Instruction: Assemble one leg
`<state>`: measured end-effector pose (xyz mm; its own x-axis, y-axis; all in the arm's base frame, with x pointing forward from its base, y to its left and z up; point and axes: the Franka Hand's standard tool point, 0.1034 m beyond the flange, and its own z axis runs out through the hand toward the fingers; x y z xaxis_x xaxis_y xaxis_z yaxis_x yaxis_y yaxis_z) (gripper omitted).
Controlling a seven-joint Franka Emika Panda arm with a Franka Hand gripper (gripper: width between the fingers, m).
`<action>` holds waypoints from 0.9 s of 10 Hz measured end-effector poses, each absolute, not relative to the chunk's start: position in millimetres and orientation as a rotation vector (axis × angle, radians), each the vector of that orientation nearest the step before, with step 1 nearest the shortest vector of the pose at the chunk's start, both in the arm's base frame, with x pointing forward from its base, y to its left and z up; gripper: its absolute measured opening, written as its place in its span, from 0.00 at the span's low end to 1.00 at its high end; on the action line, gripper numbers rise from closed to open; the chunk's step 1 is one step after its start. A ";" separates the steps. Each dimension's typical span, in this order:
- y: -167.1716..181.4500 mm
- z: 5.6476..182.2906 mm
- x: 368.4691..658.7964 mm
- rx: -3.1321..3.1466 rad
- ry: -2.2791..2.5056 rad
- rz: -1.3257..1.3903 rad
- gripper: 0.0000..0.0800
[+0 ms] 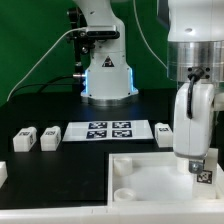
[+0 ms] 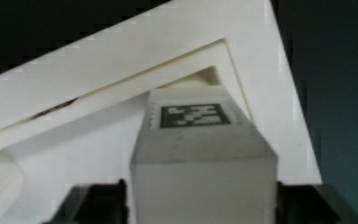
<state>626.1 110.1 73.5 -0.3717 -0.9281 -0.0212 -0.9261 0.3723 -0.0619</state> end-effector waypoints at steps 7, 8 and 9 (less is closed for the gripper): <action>128.2 95.7 612.7 -1.739 2.501 -0.054 0.81; 126.2 93.3 612.3 -1.741 2.506 -0.056 0.81; 126.3 92.8 612.1 -1.742 2.506 -0.056 0.81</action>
Offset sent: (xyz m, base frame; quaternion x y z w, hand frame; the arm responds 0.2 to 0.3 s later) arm -0.0188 0.0030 0.0156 0.0177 -0.0353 0.0121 0.9991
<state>612.1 126.3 92.8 -0.3462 -0.9367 -0.0524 -0.9334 0.3496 -0.0808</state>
